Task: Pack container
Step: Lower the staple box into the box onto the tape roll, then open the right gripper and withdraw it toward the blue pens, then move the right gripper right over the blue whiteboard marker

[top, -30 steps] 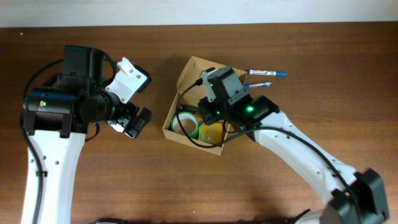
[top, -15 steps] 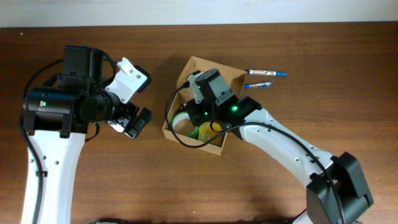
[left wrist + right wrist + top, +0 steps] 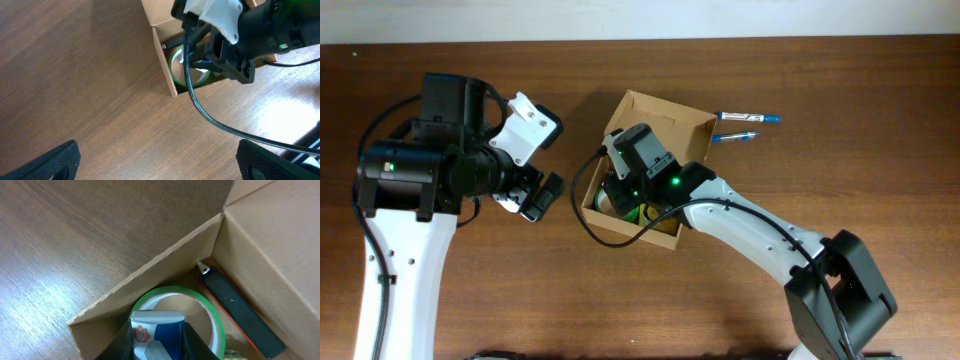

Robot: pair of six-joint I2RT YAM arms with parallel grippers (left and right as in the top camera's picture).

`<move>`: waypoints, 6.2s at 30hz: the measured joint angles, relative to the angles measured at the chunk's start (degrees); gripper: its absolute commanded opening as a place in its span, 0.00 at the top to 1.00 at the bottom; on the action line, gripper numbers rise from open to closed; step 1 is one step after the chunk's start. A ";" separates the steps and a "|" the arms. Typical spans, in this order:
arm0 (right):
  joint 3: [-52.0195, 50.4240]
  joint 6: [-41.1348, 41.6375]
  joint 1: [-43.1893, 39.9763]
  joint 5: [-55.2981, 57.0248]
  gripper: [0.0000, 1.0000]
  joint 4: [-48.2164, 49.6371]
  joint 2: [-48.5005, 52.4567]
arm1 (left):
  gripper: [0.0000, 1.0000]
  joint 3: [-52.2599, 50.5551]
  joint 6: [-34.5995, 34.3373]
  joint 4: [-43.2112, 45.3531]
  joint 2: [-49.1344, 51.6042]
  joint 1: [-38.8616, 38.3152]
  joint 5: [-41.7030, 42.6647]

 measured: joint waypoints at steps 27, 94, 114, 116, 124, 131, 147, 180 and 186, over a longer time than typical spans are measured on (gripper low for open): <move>12.50 0.31 0.04 11.17 0.39 -21.99 -1.88 | 0.00 0.00 0.00 0.00 0.02 0.00 0.00; 2.64 5.84 -11.10 14.80 0.82 -29.79 -4.00 | 0.00 0.00 0.00 0.00 0.02 0.00 0.00; 2.60 -1.20 -11.10 16.48 0.84 -27.58 -2.86 | 0.00 0.00 0.00 0.00 0.02 0.00 0.00; 2.58 -1.60 -11.10 16.57 0.84 -27.47 -2.86 | 0.00 0.00 0.00 0.00 0.02 0.00 0.00; 2.54 -3.15 -11.10 17.27 0.56 -26.93 -2.82 | 0.00 0.00 0.00 0.00 0.02 0.00 0.00; 3.28 -3.48 -11.10 15.06 0.55 -28.11 -2.82 | 0.00 0.00 0.00 0.00 0.02 0.00 0.00; 14.69 -4.63 -13.66 23.71 0.01 -26.73 -15.76 | 0.00 0.00 0.00 0.00 0.02 0.00 0.00; 26.62 -22.77 -37.09 9.44 0.00 -20.24 7.93 | 0.00 0.00 0.00 0.00 0.02 0.00 0.00; 43.15 -27.12 -37.57 8.81 0.01 -28.79 20.81 | 0.00 0.00 0.00 0.00 0.00 0.00 0.00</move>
